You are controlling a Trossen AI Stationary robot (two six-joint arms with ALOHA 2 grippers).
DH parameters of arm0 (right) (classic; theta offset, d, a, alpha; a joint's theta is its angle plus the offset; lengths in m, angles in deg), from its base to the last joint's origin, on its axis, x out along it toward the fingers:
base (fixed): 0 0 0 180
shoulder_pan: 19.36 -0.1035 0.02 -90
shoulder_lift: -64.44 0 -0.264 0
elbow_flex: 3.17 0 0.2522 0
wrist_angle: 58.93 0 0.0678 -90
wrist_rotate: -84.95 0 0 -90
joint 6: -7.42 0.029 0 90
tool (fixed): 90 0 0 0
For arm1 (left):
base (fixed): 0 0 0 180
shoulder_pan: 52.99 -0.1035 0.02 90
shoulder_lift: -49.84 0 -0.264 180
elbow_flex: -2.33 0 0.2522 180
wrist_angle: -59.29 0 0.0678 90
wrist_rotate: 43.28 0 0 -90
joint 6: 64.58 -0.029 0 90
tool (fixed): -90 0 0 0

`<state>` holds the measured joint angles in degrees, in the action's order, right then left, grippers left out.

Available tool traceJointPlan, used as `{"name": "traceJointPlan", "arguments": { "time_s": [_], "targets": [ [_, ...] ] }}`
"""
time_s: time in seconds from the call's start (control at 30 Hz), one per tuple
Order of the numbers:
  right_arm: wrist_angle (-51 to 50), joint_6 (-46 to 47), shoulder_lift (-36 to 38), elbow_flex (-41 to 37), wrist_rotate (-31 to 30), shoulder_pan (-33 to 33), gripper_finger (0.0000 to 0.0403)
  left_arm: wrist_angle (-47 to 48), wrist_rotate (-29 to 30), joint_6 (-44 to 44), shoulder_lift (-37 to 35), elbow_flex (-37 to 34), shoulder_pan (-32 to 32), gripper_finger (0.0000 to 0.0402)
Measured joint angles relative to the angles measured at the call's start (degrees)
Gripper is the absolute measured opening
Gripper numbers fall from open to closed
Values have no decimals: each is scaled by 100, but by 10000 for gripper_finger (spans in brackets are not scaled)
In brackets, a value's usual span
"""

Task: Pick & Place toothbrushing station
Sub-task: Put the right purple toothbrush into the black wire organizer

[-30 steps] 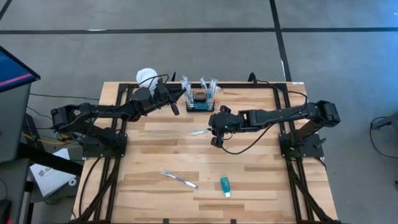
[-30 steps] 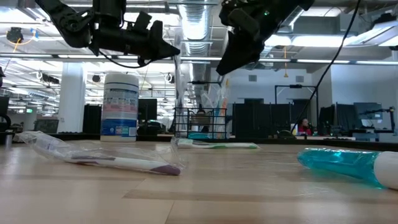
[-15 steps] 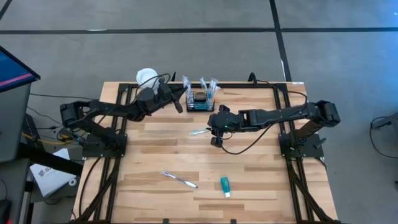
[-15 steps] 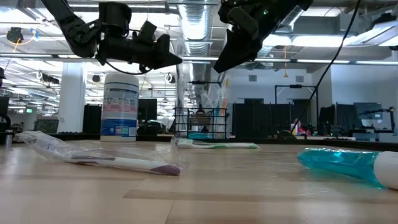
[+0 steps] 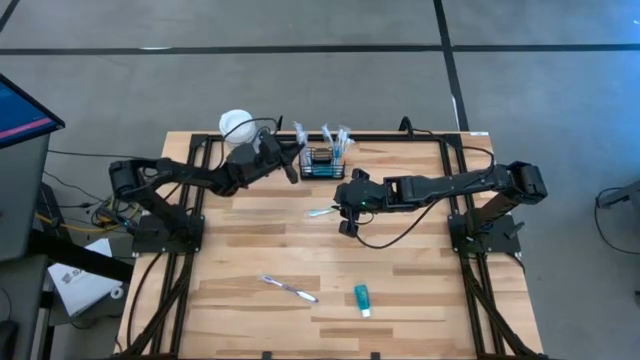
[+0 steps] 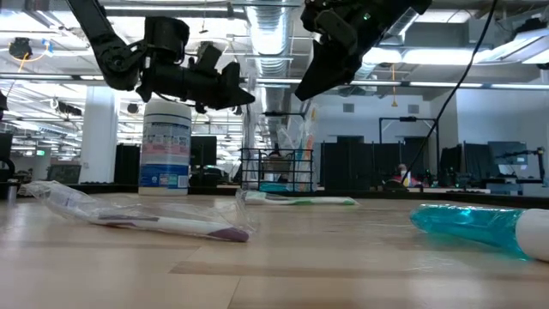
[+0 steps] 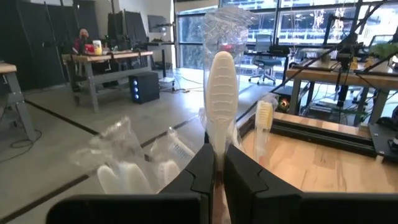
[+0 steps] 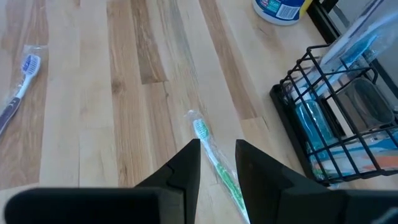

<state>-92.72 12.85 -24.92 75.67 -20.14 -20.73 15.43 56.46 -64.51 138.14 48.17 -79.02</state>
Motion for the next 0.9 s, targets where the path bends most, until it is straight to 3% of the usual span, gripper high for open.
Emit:
{"name": "traceJointPlan", "arguments": {
  "time_s": [0.9],
  "targets": [
    [0,11,0,0,0,0,91,-18,359,331,365,0,2,10]
  ]
}}
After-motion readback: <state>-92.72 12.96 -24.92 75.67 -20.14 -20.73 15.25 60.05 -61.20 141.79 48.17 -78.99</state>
